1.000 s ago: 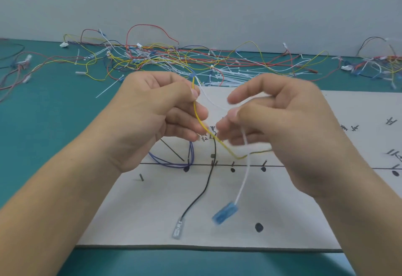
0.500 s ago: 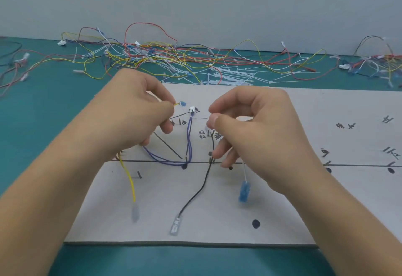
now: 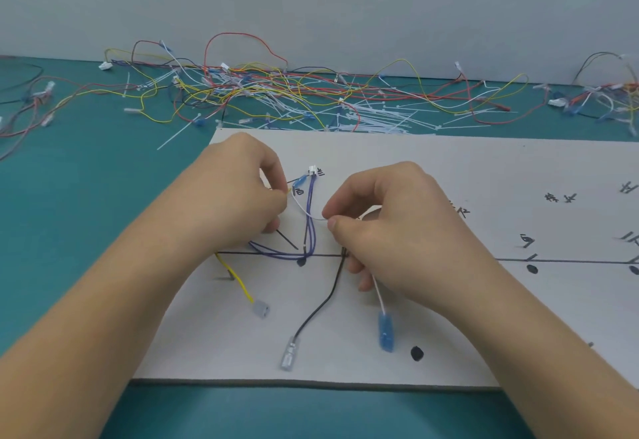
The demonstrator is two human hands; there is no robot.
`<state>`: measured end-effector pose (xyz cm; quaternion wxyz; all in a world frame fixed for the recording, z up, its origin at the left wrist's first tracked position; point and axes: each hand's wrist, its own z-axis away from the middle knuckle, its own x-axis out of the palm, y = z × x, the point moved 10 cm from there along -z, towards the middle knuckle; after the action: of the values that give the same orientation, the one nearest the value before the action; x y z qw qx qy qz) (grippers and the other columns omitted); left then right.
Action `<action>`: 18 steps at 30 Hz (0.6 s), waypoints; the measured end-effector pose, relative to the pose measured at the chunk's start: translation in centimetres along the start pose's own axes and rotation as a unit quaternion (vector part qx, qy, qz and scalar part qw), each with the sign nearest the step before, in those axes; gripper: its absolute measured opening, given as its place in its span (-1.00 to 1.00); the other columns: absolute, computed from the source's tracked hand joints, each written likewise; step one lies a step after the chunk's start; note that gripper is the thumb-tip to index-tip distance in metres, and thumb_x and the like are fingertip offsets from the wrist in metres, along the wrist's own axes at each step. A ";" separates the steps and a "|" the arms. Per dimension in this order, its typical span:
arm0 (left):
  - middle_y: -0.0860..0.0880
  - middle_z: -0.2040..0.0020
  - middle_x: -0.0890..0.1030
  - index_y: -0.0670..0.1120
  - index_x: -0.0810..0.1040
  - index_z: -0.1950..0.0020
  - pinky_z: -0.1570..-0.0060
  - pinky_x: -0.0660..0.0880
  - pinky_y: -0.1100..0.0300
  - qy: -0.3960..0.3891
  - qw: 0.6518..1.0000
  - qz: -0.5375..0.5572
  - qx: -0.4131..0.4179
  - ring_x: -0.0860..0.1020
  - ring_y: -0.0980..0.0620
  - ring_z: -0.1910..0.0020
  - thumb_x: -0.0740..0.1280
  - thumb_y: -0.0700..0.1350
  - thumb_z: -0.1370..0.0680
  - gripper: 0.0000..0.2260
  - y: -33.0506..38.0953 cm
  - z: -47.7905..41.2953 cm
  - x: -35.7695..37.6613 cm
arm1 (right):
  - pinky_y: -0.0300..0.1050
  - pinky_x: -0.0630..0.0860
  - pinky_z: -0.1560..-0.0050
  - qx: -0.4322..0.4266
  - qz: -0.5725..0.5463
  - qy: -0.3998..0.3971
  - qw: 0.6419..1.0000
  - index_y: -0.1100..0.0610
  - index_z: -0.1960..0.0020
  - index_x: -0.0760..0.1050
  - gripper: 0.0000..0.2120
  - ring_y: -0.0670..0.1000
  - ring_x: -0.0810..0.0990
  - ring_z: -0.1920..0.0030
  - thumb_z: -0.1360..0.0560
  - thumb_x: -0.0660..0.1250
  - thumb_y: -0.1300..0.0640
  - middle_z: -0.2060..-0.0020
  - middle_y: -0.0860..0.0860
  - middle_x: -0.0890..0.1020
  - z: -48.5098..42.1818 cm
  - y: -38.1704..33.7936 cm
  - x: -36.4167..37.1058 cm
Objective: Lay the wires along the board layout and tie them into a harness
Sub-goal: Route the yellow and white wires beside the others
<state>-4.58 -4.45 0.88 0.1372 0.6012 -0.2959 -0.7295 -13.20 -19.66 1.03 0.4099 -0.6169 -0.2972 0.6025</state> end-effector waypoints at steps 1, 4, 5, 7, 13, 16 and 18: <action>0.05 0.41 0.69 0.02 0.62 0.16 0.64 0.30 0.38 0.001 1.000 -0.003 0.003 0.40 0.17 0.69 0.33 -0.20 -0.54 -0.85 0.0 0.0 0.0 | -0.14 0.54 0.58 0.000 0.005 0.004 1.000 0.08 0.21 0.63 -0.82 0.05 0.63 0.54 -0.50 0.34 0.29 0.38 0.01 0.66 0.0 0.0 -0.1; 0.05 0.41 0.69 0.03 0.65 0.17 0.64 0.30 0.39 0.014 1.000 0.004 0.008 0.38 0.17 0.70 0.36 -0.19 -0.54 -0.84 0.1 -0.1 -0.4 | -0.14 0.53 0.60 -0.014 0.000 0.029 0.999 0.07 0.21 0.64 -0.83 0.05 0.60 0.55 -0.49 0.35 0.27 0.38 -0.06 0.64 0.0 -0.3 -0.5; 0.05 0.40 0.69 0.04 0.66 0.15 0.65 0.29 0.39 0.021 1.000 0.011 0.011 0.37 0.17 0.70 0.36 -0.19 -0.54 -0.84 0.2 -0.1 -0.6 | -0.14 0.53 0.61 -0.021 -0.008 0.038 0.999 0.06 0.21 0.64 -0.83 0.05 0.60 0.55 -0.49 0.36 0.26 0.39 -0.08 0.63 0.1 -0.4 -0.7; 0.06 0.40 0.69 0.04 0.66 0.13 0.66 0.29 0.39 0.032 0.999 0.019 0.018 0.38 0.18 0.70 0.35 -0.19 -0.53 -0.84 0.4 0.0 -0.9 | -0.15 0.52 0.61 -0.038 -0.032 0.054 0.997 0.06 0.20 0.64 -0.82 0.06 0.61 0.54 -0.50 0.36 0.27 0.36 -0.09 0.63 0.1 -0.9 -1.1; 0.09 0.40 0.69 0.03 0.66 0.15 0.64 0.32 0.40 0.031 0.999 0.011 0.019 0.42 0.21 0.66 0.36 -0.17 -0.54 -0.86 0.5 0.0 -1.0 | -0.24 0.44 0.62 -0.036 -0.022 0.072 0.997 0.04 0.18 0.63 -0.81 0.02 0.57 0.62 -0.51 0.35 0.28 0.43 -0.14 0.61 0.1 -0.7 -1.6; 0.08 0.41 0.69 0.02 0.66 0.14 0.66 0.30 0.40 0.023 0.999 0.004 0.023 0.41 0.20 0.68 0.36 -0.18 -0.54 -0.86 0.6 0.1 -0.6 | -0.19 0.48 0.62 -0.013 0.007 0.049 0.999 0.06 0.20 0.63 -0.82 0.05 0.58 0.62 -0.50 0.33 0.27 0.44 -0.07 0.61 0.1 -0.3 -1.1; 0.07 0.41 0.69 0.03 0.67 0.15 0.67 0.29 0.40 0.022 0.999 0.002 0.023 0.40 0.18 0.69 0.36 -0.19 -0.54 -0.85 0.6 0.1 -0.6 | -0.15 0.51 0.62 -0.006 0.008 0.030 1.000 0.08 0.21 0.63 -0.81 0.06 0.60 0.59 -0.49 0.32 0.28 0.40 -0.06 0.63 0.2 -0.3 -0.7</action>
<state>-4.60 -4.58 1.77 0.1319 0.6197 -0.3107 -0.7086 -13.41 -20.03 1.67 0.4103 -0.6393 -0.2836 0.5853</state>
